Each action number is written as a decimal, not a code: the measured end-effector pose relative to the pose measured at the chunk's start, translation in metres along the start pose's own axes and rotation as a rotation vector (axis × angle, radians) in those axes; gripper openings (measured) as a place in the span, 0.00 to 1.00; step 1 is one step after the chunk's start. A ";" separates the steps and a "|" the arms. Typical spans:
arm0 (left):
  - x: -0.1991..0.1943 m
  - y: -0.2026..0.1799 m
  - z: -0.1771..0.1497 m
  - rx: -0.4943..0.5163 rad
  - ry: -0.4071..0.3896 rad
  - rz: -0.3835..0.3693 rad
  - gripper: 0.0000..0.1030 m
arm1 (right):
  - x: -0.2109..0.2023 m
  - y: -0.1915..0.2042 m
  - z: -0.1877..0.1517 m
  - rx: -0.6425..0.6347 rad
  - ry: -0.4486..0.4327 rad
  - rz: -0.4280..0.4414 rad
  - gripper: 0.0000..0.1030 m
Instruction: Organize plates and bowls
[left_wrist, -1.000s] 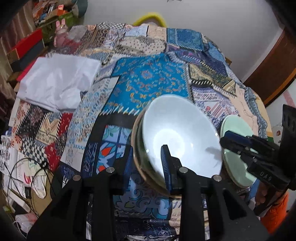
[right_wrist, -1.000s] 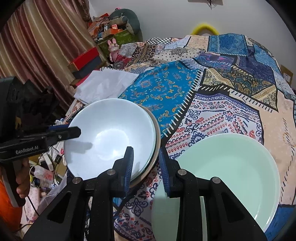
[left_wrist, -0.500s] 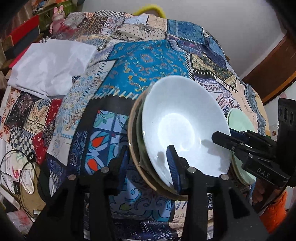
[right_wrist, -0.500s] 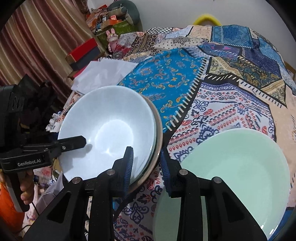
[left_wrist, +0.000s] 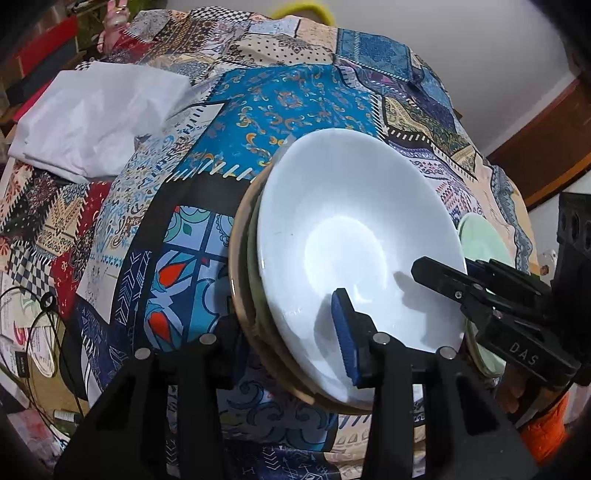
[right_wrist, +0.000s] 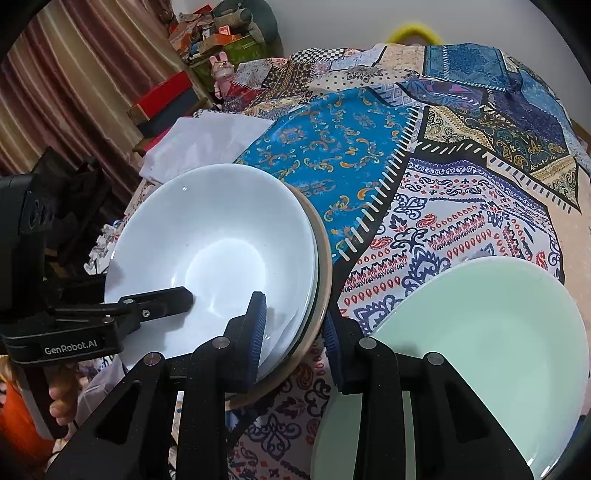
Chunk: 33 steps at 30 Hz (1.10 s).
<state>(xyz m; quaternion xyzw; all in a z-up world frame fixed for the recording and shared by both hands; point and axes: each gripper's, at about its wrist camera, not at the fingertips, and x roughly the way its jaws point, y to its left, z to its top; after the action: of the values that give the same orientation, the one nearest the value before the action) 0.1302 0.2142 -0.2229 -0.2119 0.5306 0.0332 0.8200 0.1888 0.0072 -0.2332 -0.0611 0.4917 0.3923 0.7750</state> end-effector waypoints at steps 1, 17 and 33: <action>0.000 -0.001 0.000 -0.003 -0.001 0.005 0.40 | 0.000 0.001 0.000 0.001 -0.003 -0.002 0.28; -0.021 -0.021 0.008 0.024 -0.043 0.042 0.40 | -0.019 -0.005 0.002 0.031 -0.062 0.022 0.26; -0.039 -0.094 0.014 0.135 -0.085 -0.010 0.40 | -0.085 -0.038 -0.007 0.072 -0.169 -0.030 0.26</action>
<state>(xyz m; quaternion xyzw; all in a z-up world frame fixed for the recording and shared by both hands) 0.1522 0.1406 -0.1543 -0.1571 0.4953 0.0022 0.8544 0.1913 -0.0692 -0.1788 -0.0072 0.4372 0.3666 0.8212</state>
